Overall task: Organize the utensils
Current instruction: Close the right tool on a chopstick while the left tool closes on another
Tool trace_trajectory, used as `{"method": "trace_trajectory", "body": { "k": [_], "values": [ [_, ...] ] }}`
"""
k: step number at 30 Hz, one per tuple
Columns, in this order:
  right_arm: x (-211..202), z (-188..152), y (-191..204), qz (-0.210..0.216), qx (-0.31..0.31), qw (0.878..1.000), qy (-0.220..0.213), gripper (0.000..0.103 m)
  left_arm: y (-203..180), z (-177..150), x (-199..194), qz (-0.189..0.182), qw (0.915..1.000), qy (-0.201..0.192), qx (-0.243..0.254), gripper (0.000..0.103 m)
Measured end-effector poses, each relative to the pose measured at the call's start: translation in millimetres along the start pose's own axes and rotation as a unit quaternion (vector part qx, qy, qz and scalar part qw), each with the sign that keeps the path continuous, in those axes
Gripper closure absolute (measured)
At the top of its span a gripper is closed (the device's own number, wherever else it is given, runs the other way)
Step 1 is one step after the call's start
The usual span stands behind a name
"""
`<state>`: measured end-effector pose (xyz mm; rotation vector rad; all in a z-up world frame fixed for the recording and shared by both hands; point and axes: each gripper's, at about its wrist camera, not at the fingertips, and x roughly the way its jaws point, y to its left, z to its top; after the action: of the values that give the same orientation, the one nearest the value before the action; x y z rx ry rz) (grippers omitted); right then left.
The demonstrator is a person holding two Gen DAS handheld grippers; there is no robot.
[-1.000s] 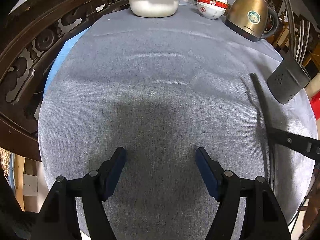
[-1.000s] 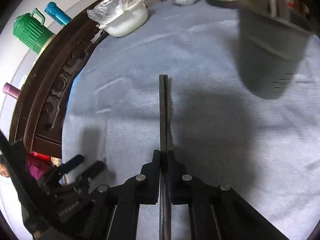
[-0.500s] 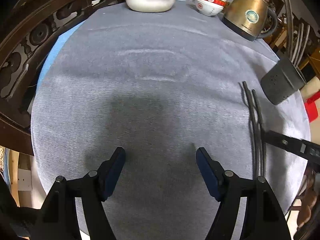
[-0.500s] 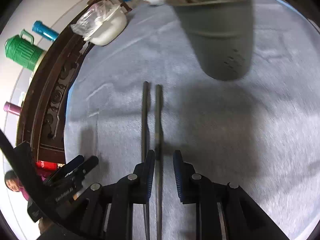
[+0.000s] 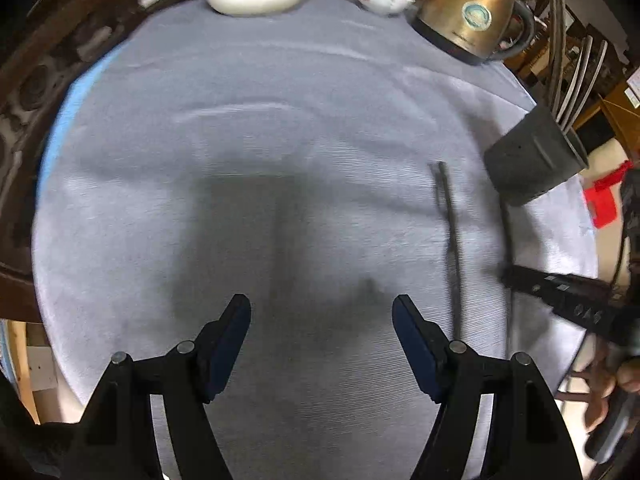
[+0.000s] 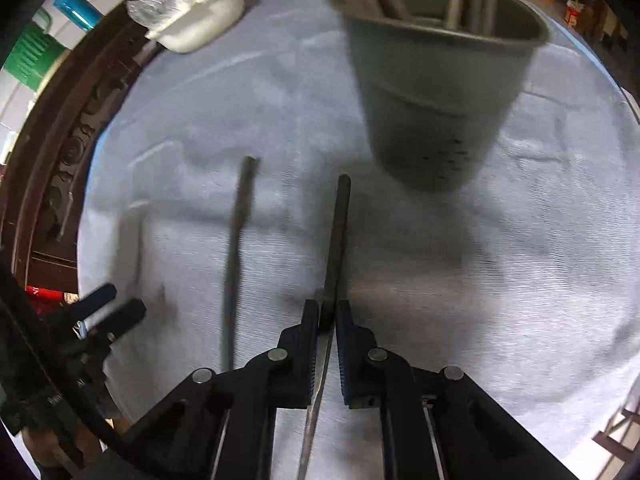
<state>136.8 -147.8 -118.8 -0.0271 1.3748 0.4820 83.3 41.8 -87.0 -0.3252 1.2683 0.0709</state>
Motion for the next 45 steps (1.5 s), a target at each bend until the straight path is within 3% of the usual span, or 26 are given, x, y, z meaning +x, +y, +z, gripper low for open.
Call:
{"method": "trace_trajectory", "body": {
  "k": [3,5,7,15,19,23,27,30,33,35,41,45],
  "values": [
    [2,8,-4,0.009,-0.002,1.0,0.021,0.091,-18,22,6,-0.009,0.9994,0.033,0.005,0.032],
    [4,14,-4,0.009,-0.014,0.999,0.031,0.091,-29,34,10,-0.013,0.9987,0.048,0.011,0.045],
    [4,16,-4,0.01,-0.019,0.999,0.035,0.092,-44,43,13,-0.01,0.9979,0.063,0.012,0.049],
    [-3,4,-26,0.031,-0.014,0.999,0.023,0.093,-76,57,38,-0.005,0.9938,0.11,0.014,0.053],
    [-7,-3,-34,0.036,-0.017,0.999,0.02,0.094,-83,58,48,0.0,0.9925,0.121,0.015,0.068],
    [-11,-8,-45,0.04,-0.019,0.999,0.019,0.094,-90,53,54,0.013,0.9918,0.124,0.03,0.095],
    [-9,-4,-44,0.043,-0.019,0.999,0.023,0.094,-90,55,58,0.01,0.9874,0.146,0.061,0.096],
    [-3,2,-35,0.04,-0.025,0.998,0.034,0.094,-85,53,57,0.03,0.9802,0.166,0.104,0.096],
    [1,7,-28,0.029,-0.038,0.998,0.047,0.094,-74,59,56,0.057,0.9744,0.177,0.126,0.095],
    [4,10,-21,0.016,-0.049,0.997,0.055,0.094,-70,62,59,0.056,0.9722,0.187,0.129,0.095],
    [12,15,3,-0.031,-0.089,0.993,0.073,0.094,-75,69,66,0.068,0.9714,0.175,0.146,0.094],
    [12,13,10,-0.042,-0.09,0.993,0.064,0.095,-78,55,56,0.047,0.9763,0.162,0.135,0.096]
  ]
}}
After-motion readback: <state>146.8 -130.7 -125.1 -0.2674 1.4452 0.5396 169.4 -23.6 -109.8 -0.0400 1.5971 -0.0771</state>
